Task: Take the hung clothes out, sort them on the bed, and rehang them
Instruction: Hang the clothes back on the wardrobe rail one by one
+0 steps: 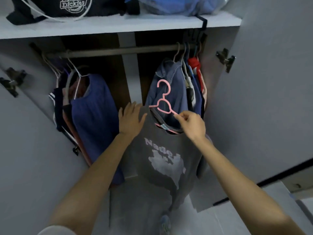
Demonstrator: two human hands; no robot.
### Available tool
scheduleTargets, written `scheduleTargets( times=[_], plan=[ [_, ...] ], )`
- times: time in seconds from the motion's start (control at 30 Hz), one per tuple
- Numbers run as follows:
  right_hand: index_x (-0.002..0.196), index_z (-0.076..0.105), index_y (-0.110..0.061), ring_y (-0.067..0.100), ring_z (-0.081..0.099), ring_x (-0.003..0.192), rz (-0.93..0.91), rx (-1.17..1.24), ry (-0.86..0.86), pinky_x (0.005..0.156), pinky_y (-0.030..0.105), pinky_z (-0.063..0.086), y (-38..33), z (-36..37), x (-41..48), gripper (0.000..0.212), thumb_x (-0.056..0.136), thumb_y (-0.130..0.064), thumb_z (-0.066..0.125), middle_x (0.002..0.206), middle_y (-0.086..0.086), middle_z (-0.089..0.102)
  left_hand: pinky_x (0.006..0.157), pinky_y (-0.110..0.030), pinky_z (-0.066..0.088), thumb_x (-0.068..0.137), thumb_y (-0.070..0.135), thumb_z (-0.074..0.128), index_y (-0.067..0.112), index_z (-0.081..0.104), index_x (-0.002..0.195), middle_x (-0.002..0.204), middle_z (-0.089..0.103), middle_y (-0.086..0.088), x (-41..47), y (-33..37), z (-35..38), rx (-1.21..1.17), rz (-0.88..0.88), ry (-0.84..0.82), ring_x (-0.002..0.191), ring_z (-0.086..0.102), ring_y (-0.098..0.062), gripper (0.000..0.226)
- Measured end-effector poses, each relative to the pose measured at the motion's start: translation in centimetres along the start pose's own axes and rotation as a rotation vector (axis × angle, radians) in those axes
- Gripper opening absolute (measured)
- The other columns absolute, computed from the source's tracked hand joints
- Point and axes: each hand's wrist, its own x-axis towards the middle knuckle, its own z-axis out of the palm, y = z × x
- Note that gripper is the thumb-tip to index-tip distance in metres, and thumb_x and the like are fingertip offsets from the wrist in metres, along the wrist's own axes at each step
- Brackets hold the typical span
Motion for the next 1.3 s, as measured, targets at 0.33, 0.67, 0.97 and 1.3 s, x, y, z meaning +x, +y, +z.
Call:
scheduleTargets(
  times=[0.33,0.67,0.97,1.3],
  plan=[
    [0.063,0.058,-0.015,0.018,0.056,0.062,0.095,0.202,-0.084,0.058,0.033,0.039,-3.1,4.3,13.4,0.037,0.093,-0.036,0.064,0.060,0.001,0.058,0.120,-0.054,0.006,0.103,0.047,0.039,0.018,0.037,0.149,0.160,0.028,-0.010,6.3,-5.0,0.9,0.018,-0.226,-0.015,0.150,0.017,-0.026,0.055],
    [0.069,0.056,-0.003,0.020,0.046,0.053,0.208,0.338,0.044,0.057,0.035,0.035,-6.2,7.2,20.7,0.034,0.097,-0.023,0.057,0.062,0.013,0.056,0.120,-0.052,0.004,0.103,0.047,0.039,0.019,0.034,0.151,0.161,0.027,-0.009,11.8,-8.3,1.9,0.000,-0.215,-0.021,0.150,0.016,-0.026,0.056],
    [0.081,0.057,-0.009,0.023,0.057,0.075,0.251,0.397,0.151,0.068,0.034,0.043,-8.9,9.6,24.6,0.020,0.096,-0.022,0.055,0.075,0.007,0.060,0.121,-0.049,-0.002,0.104,0.048,0.035,0.020,0.026,0.155,0.163,0.021,-0.007,15.4,-11.0,1.7,-0.017,-0.148,-0.113,0.151,0.010,-0.024,0.058],
    [0.076,0.053,-0.011,0.025,0.050,0.064,0.284,0.207,0.178,0.060,0.033,0.035,-8.1,11.6,25.5,0.025,0.097,-0.023,0.050,0.072,0.008,0.056,0.120,-0.049,-0.005,0.105,0.047,0.031,0.023,0.019,0.157,0.164,0.016,-0.006,17.5,-12.4,2.2,-0.022,-0.069,-0.192,0.151,0.008,-0.023,0.058]
  ],
)
